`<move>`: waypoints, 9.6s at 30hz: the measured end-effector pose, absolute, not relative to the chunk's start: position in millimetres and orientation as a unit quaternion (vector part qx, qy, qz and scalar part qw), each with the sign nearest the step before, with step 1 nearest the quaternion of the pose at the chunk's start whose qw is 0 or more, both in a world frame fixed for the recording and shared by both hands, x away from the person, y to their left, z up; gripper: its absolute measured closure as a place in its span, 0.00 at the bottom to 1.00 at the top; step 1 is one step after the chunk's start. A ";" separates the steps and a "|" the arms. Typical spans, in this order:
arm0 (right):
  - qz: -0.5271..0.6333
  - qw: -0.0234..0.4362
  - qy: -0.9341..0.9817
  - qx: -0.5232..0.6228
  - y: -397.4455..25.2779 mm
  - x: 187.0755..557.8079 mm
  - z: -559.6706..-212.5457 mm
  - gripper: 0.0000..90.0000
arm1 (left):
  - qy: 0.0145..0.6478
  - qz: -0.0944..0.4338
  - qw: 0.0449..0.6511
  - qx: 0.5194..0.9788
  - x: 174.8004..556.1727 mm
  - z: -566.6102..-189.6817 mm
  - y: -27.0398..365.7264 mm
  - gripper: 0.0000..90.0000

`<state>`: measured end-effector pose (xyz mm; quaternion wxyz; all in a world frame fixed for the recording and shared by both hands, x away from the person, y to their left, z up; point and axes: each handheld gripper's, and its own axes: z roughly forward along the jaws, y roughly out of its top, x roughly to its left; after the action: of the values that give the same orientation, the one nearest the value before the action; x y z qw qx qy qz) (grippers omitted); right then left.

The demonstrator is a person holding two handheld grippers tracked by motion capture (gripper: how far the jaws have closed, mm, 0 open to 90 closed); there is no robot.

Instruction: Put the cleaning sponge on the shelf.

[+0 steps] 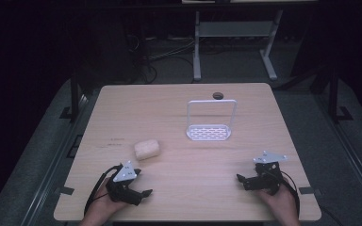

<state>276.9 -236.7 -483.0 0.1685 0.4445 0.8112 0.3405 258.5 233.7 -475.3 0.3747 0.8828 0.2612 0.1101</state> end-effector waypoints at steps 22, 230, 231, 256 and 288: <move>0.340 0.168 0.809 0.449 -235.9 276.1 -482.9 0.01 | 0.278 0.097 0.379 0.878 258.3 -464.7 250.0 0.56; 0.342 0.164 0.815 0.438 -235.3 275.4 -482.9 0.01 | 0.325 0.080 0.251 0.908 371.4 -442.5 207.0 0.32; 0.342 0.165 0.815 0.438 -235.3 275.4 -483.0 0.01 | 0.327 0.080 0.253 0.907 371.3 -442.5 206.8 0.32; 0.342 0.164 0.815 0.438 -235.3 275.2 -482.9 0.01 | 0.329 0.085 0.308 0.889 365.9 -422.7 193.5 0.33; 0.342 0.165 0.815 0.438 -235.3 275.1 -482.9 0.01 | 0.288 0.077 0.360 0.884 372.4 -405.3 140.1 0.33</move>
<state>275.1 -235.3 -482.9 0.1649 0.4378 0.8150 0.3421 372.4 140.1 -405.3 0.3604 0.8837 0.2884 0.0770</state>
